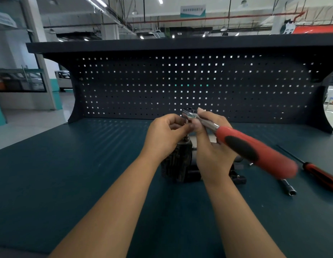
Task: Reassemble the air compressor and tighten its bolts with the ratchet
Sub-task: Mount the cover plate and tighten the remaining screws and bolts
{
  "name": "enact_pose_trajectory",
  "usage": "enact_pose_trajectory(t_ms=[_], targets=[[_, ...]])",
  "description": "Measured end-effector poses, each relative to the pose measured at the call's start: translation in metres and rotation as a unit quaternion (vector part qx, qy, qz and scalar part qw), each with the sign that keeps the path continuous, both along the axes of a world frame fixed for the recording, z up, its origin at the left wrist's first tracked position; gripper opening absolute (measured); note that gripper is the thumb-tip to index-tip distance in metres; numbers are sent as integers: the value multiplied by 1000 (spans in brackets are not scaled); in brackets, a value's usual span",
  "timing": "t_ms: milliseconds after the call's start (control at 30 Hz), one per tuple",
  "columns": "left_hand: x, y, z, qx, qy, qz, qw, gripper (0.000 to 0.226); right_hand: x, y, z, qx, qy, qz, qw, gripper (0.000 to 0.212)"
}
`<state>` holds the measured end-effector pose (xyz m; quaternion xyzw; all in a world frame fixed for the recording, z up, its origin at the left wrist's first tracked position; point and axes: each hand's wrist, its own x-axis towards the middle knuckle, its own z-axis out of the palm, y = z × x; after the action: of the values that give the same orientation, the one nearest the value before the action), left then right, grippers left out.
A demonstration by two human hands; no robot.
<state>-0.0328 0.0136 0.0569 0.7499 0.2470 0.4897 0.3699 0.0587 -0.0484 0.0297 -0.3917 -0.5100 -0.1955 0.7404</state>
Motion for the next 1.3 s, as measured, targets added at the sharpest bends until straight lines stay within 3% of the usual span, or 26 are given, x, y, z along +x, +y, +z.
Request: enact_pose_trajectory(t_ms=[133,200,267,333,400,433,500,600,667,733,800,900,967,1033,1100,1167,1300], targets=[[-2,0,-1,-2,-13,-20,1000,14,-4,-5,8,0,157,162,974,11],[-3,0,-1,1,-10,-34,999,13,-2,-6,16,-12,273,275,922,13],[-5,0,-2,6,-11,-48,999,11,5,-6,23,-29,370,388,844,12],[-5,-1,-2,12,-10,-47,999,9,9,-8,27,-50,393,432,810,11],[-5,0,-2,15,-2,-37,999,11,7,-8,26,-49,359,409,838,10],[-4,0,-2,15,1,-34,999,11,3,-10,25,-43,323,363,873,10],[-3,0,-1,14,5,-29,999,8,-5,-13,20,-27,217,216,952,14],[-1,0,1,-4,-8,-29,1000,6,-16,-14,9,-5,61,51,997,9],[-2,0,0,-11,-16,-28,999,5,-20,-11,3,27,-15,-40,999,7],[-2,1,0,-8,-14,-30,999,7,-18,-7,0,42,-38,-69,996,9],[-2,1,-1,-10,-14,-30,999,12,-17,-7,3,18,0,-16,1000,7],[-1,2,-1,-10,-20,-31,999,13,-12,-8,11,-12,138,149,979,17],[-2,2,-2,1,-7,-25,1000,12,-3,-4,17,-20,238,255,937,17],[-2,2,-2,9,7,-24,1000,8,6,-2,22,-38,336,385,859,12],[-2,2,-2,11,18,-21,1000,7,12,-2,23,-50,379,449,807,11],[-2,2,-1,16,31,-16,999,7,11,-2,20,-36,358,426,830,12],[-1,1,1,15,17,-17,1000,6,-3,-8,13,7,186,186,965,20]])
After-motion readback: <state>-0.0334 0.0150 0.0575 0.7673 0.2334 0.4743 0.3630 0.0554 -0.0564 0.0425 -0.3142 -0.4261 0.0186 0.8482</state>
